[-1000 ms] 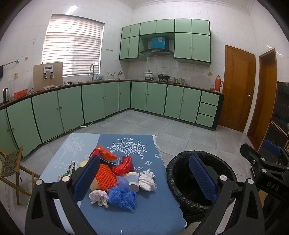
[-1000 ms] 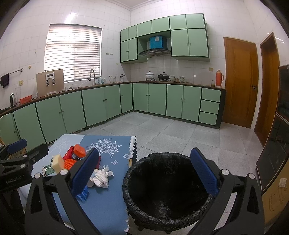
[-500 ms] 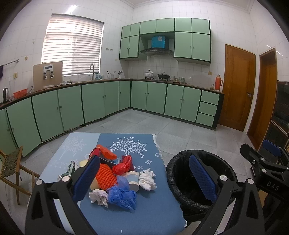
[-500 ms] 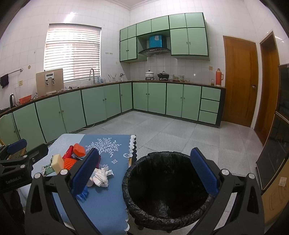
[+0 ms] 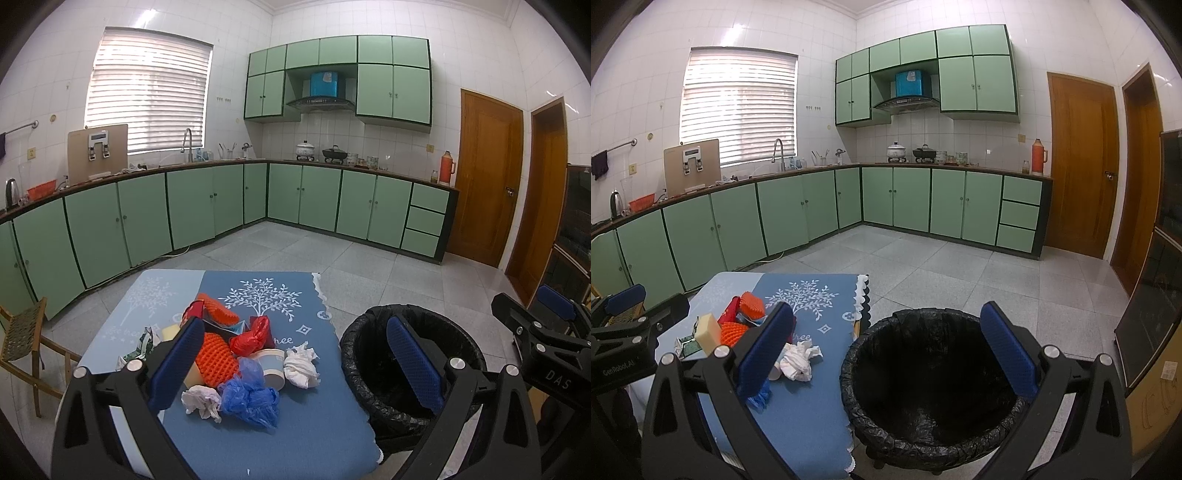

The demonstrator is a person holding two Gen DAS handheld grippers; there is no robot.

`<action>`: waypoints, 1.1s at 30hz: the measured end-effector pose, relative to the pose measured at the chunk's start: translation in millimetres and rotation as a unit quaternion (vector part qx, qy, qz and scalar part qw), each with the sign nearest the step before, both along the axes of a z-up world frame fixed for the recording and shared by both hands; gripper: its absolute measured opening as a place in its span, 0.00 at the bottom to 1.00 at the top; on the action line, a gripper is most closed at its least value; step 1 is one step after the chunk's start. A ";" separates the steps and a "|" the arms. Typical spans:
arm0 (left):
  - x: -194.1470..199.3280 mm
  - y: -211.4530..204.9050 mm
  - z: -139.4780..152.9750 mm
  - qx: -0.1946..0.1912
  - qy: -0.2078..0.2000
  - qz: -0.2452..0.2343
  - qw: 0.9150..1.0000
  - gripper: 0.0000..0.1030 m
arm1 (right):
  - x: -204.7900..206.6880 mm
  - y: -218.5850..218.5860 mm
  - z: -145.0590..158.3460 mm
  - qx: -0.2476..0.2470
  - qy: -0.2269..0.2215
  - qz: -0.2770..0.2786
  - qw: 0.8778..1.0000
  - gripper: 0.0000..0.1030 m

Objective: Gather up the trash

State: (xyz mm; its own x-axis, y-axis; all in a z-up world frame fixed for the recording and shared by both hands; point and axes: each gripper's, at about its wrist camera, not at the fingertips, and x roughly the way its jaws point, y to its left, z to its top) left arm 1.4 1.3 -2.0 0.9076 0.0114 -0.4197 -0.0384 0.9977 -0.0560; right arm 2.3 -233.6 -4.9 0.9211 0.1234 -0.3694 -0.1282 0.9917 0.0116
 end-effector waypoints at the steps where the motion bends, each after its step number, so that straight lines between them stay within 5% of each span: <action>1: 0.3 0.0 -0.3 0.000 0.001 0.000 1.000 0.94 | 0.0 -0.1 0.1 0.000 0.000 0.000 1.000 0.95; 25: 2.7 1.5 -3.1 -0.004 0.003 0.002 1.000 0.94 | 7.1 10.2 -4.4 -0.005 0.005 0.007 1.000 0.95; 33: 13.3 31.8 -12.4 0.003 0.015 0.035 0.999 0.94 | 24.3 34.9 -18.9 -0.006 0.023 0.035 0.999 0.95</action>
State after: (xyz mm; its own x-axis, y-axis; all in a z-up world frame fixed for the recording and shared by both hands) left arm 14.6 33.0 -14.4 0.8917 0.0783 -0.4458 -0.1106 0.9928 -0.0470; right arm 26.6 -198.7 -23.8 0.8920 0.1825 -0.4135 -0.1972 0.9803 0.0072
